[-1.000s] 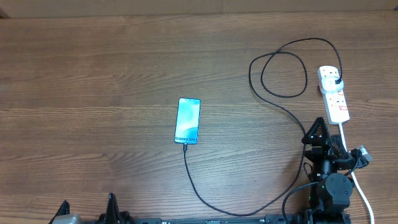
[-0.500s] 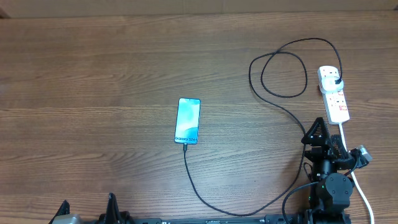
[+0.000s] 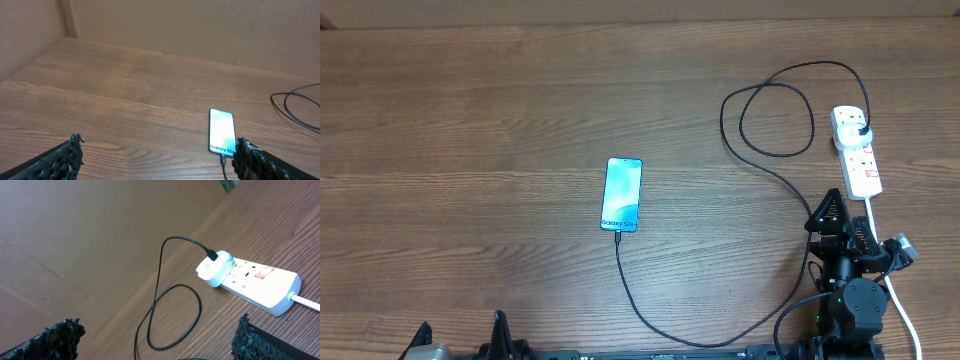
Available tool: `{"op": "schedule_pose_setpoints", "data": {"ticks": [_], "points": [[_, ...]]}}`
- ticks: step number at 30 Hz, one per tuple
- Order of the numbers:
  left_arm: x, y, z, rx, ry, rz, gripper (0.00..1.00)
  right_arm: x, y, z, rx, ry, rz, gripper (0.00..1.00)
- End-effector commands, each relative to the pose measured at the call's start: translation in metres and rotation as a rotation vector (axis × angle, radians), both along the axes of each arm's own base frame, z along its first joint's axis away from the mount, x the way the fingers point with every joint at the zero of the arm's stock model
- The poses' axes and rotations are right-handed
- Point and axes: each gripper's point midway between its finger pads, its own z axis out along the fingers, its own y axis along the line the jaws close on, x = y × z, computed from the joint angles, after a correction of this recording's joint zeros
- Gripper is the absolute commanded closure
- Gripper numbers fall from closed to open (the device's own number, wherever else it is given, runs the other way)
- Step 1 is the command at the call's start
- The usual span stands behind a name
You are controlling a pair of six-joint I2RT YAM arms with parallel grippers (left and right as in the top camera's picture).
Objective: Plug charger to phone and switch on socket
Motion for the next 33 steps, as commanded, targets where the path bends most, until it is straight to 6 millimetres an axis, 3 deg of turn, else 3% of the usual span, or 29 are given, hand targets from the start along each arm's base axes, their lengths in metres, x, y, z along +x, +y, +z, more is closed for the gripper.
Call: {"op": "schedule_pose_setpoints", "data": {"ticks": [1, 17, 27, 33], "points": [[-0.002, 0.002, 0.001, -0.010, -0.013, 0.017, 0.00, 0.000, -0.002, 0.000, -0.010, 0.000, -0.008, 0.00], [-0.002, 0.002, 0.001, -0.010, -0.012, 0.017, 0.00, 0.001, 0.000, 0.012, -0.020, -0.089, 0.002, 0.00], [-0.002, 0.002, 0.001, -0.010, -0.012, 0.017, 0.00, 0.008, 0.033, 0.007, -0.494, 0.025, 0.216, 0.00], [-0.002, 0.002, 0.001, -0.010, -0.012, 0.017, 0.00, 0.008, 0.036, 0.007, -0.572, 0.038, 0.236, 0.00]]}}
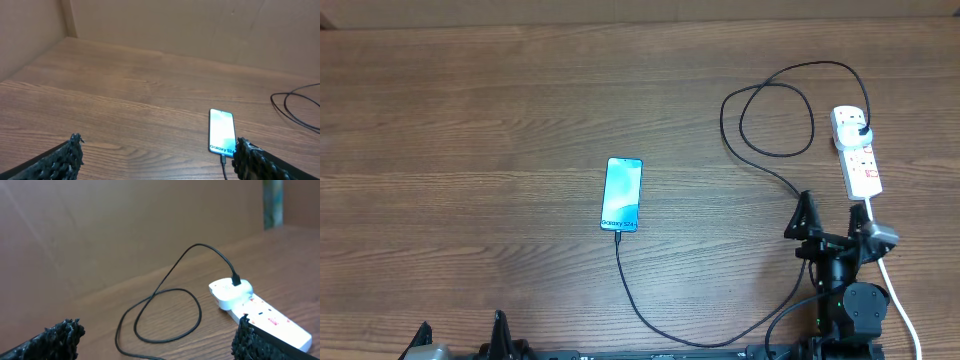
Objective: Plug charger to phone and switch on socket
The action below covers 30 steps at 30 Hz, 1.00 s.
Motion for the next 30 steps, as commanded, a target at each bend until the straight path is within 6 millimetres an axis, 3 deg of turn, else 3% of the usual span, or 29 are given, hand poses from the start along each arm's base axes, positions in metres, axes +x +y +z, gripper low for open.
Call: {"op": "schedule_pose_setpoints", "data": {"ticks": [1, 30], "points": [[-0.0016, 0.0018, 0.0013, -0.010, -0.013, 0.017, 0.00, 0.0007, 0.0070, -0.0028, -0.123, 0.011, 0.041, 0.00], [-0.0016, 0.0018, 0.0013, -0.010, -0.013, 0.017, 0.01, 0.0007, 0.0074, -0.0021, -0.135, 0.010, 0.044, 0.00]]}}
